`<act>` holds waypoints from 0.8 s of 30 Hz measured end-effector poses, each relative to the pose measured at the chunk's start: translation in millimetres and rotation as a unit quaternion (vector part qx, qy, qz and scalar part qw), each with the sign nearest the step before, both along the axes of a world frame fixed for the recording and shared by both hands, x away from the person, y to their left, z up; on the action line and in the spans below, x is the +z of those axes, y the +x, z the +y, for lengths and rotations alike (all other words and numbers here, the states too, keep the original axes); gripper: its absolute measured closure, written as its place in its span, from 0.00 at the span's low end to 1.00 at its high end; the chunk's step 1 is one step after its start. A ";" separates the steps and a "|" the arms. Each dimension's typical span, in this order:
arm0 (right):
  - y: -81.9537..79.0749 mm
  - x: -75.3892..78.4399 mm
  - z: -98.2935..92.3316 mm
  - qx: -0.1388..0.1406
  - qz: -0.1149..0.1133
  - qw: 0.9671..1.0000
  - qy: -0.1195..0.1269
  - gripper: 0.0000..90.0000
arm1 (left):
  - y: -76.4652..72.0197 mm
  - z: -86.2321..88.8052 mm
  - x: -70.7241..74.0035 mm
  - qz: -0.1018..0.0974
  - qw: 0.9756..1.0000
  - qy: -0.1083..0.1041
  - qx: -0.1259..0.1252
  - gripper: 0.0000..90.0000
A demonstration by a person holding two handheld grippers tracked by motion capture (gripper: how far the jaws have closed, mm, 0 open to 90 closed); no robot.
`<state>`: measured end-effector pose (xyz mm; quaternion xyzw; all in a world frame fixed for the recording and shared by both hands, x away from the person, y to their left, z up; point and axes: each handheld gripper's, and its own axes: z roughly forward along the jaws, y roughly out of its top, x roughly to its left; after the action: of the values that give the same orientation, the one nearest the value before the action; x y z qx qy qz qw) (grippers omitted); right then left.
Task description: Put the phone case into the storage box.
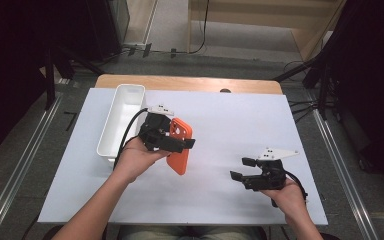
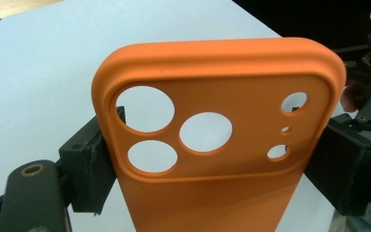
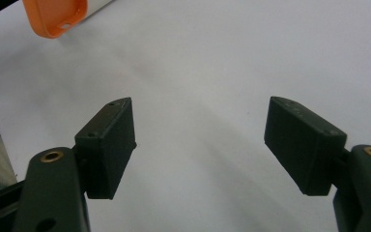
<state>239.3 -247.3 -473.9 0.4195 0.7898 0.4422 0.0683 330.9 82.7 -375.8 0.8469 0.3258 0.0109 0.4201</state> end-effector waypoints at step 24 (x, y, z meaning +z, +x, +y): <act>1.6 -2.7 -2.6 0.015 -0.005 1.000 -0.002 0.28 | 3.6 30.4 29.3 -0.002 1.000 -0.007 0.007 0.17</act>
<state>240.9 -249.9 -476.6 0.4055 0.7966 0.4435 0.0663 334.5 113.1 -346.5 0.8417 0.3310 0.0128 0.4264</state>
